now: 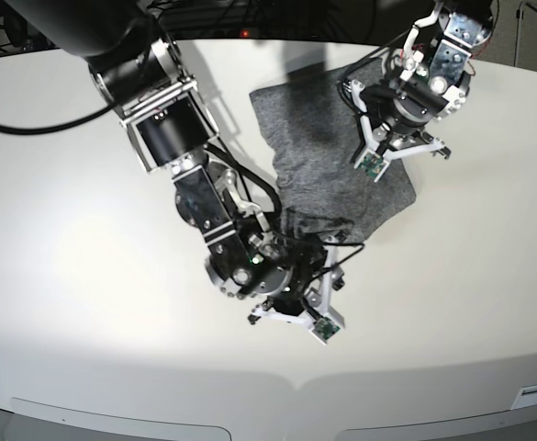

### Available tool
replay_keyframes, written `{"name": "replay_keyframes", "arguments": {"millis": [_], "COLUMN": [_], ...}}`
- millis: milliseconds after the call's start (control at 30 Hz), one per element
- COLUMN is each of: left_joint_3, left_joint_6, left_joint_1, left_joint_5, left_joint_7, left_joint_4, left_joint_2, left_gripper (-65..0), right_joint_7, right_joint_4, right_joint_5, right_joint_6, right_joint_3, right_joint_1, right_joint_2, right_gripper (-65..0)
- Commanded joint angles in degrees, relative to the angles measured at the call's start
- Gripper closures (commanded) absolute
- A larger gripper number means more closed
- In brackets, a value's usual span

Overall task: Fold the T-shirt properly
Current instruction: 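Open the right gripper and withdraw the right arm from the bundle, then drag the bundle's edge with the left gripper to straighten it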

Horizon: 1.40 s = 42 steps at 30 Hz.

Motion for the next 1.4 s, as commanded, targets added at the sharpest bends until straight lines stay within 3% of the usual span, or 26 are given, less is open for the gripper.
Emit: {"name": "replay_keyframes", "arguments": {"millis": [0,200,400,600,767,867,1000,1133,1233,1367], "left_joint_3": [-0.07,-0.07,-0.07,-0.07,-0.24,-0.22,-0.11,-0.13,-0.11,2.32], "left_joint_6": [0.00,0.00,0.00,0.02,0.28,2.45,1.01,0.63,0.59,-3.08], "left_joint_1": [-0.02,-1.51,-5.14,-7.32,-8.11,-7.67,-4.74,-0.76,3.45,6.49], "left_joint_5": [0.07,3.13,3.69,6.62,8.98,5.11,-3.69,-4.11,-4.61,-4.09], "left_joint_7": [0.55,-1.29,-5.60,-6.51,-6.64,-6.34,-7.21,-5.97,-6.84,-10.73], "left_joint_4": [0.39,0.39,0.33,0.33,0.33,1.77,11.74,19.08,17.99,12.35], "left_joint_2": [-0.22,-0.22,-0.39,-0.39,-0.37,-0.35,-0.35,-0.37,-0.28,1.66], "left_gripper": [0.0,0.0,0.0,0.0,0.0,0.0,0.0,0.0,0.0,0.0], "right_joint_7": [-0.85,-4.04,-4.81,-6.64,-8.28,-8.35,-8.20,-8.09,-8.07,-7.80], "right_joint_4": [1.01,2.71,6.84,8.57,8.66,8.66,8.66,8.66,8.66,8.66], "right_joint_5": [0.35,-4.00,-5.86,-3.80,-0.81,1.25,1.92,1.92,1.95,4.55], "right_joint_6": [-0.17,-0.33,-5.95,-5.75,-4.33,-3.85,-3.19,-3.21,-3.21,-3.19], "right_joint_3": [0.07,0.31,6.08,17.68,23.30,24.92,25.27,25.27,25.27,25.27], "right_joint_1": [1.81,2.08,1.97,1.97,0.92,-0.55,-2.51,-3.28,-3.30,-3.26], "right_joint_2": [-0.76,0.94,5.66,10.10,15.15,18.38,22.23,24.28,24.50,24.48], "right_gripper": [-22.1,-22.1,-22.1,-22.1,-22.1,-22.1,-22.1,-22.1,-22.1,-22.1]}}
